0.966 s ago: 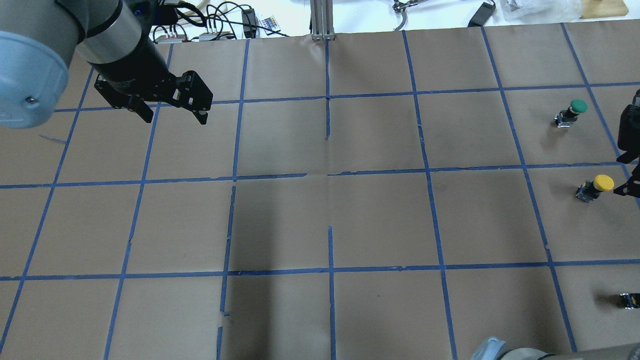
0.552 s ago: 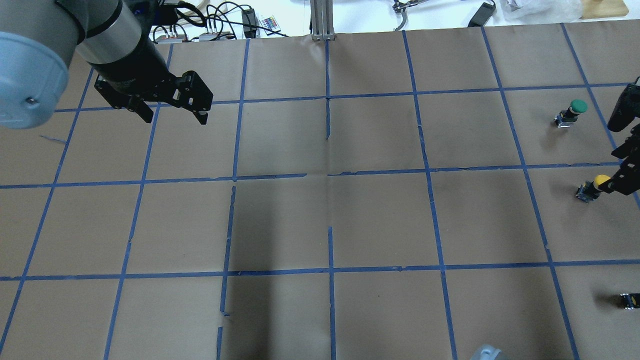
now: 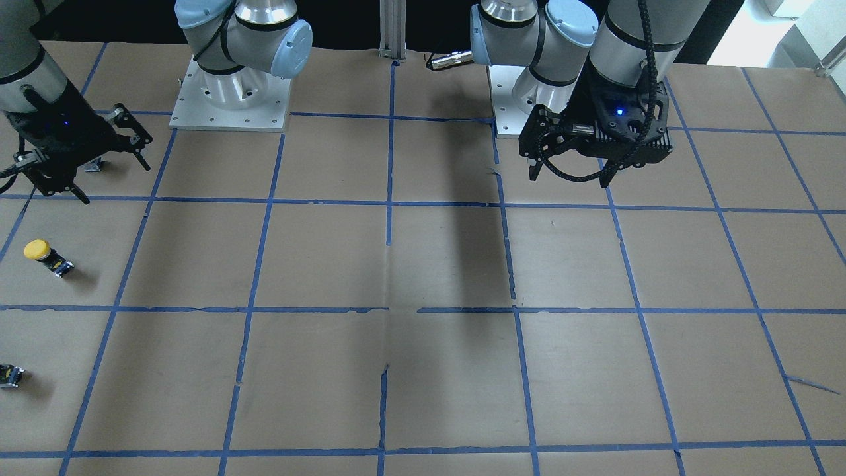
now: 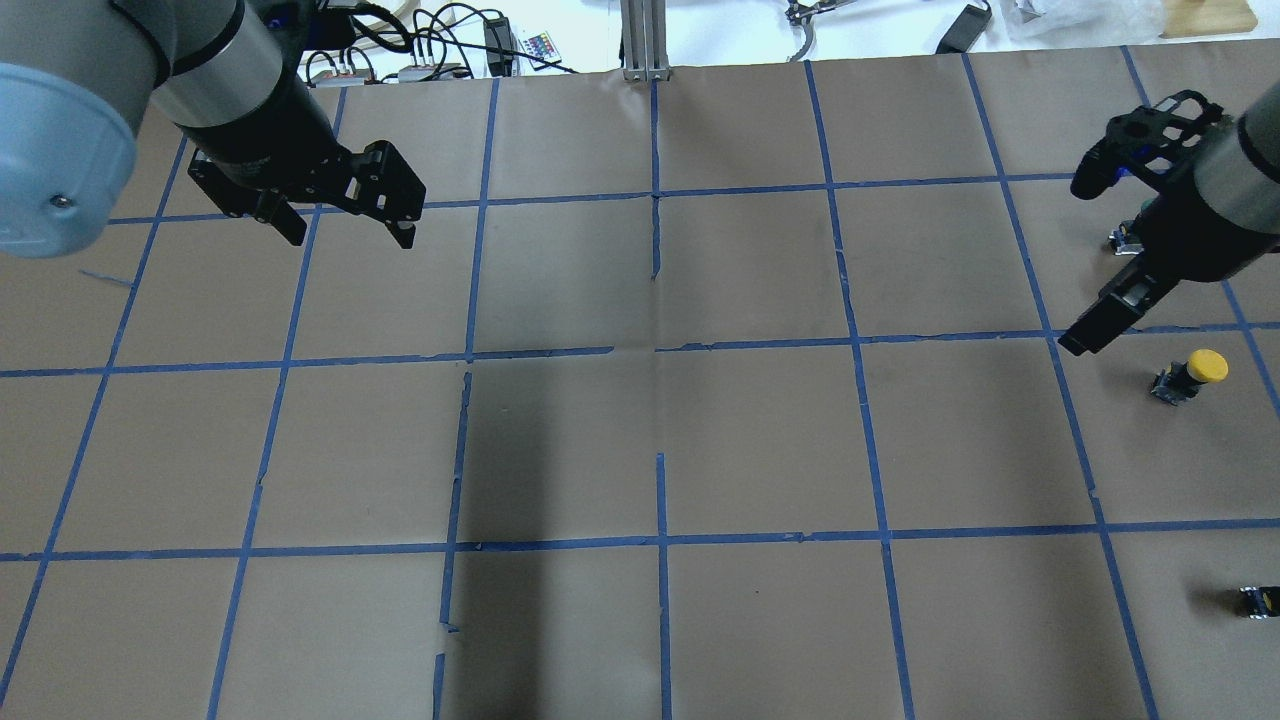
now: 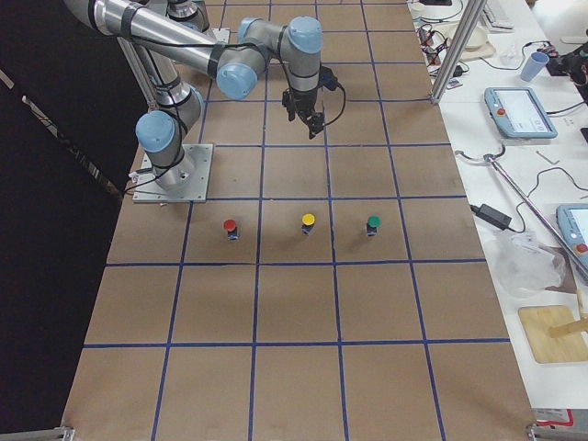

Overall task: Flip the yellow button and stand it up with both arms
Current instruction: 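Open the right gripper and raise it away from the standing button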

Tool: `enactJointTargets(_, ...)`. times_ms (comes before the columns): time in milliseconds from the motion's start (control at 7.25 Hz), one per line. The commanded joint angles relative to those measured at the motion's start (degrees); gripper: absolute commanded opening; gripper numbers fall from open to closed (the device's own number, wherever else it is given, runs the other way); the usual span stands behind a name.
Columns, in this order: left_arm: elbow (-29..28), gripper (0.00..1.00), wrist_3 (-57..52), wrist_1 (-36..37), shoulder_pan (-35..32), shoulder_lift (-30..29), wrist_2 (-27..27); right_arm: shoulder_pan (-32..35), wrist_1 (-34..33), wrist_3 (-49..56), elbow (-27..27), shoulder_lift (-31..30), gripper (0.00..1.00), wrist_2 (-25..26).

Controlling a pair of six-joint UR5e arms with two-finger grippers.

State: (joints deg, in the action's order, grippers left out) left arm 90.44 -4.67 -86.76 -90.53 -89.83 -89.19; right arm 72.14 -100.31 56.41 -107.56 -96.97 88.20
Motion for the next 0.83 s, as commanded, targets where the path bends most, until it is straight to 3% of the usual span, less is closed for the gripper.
enactJointTargets(0, 0.00, 1.00, -0.08, -0.07, 0.00, 0.00, -0.02, 7.55, 9.74, -19.04, 7.50, 0.38, 1.00, -0.13)
enactJointTargets(552, 0.00, 1.00, 0.01, 0.01, 0.00, 0.00, 0.07, 16.87, 10.92, -61.42, 11.75, 1.17, 1.00, 0.22)
enactJointTargets(690, 0.00, 1.00, 0.01, 0.01, 0.00, 0.00, -0.02, 16.37, 11.10, -62.21, 11.24, 1.52, 1.00, 0.83)
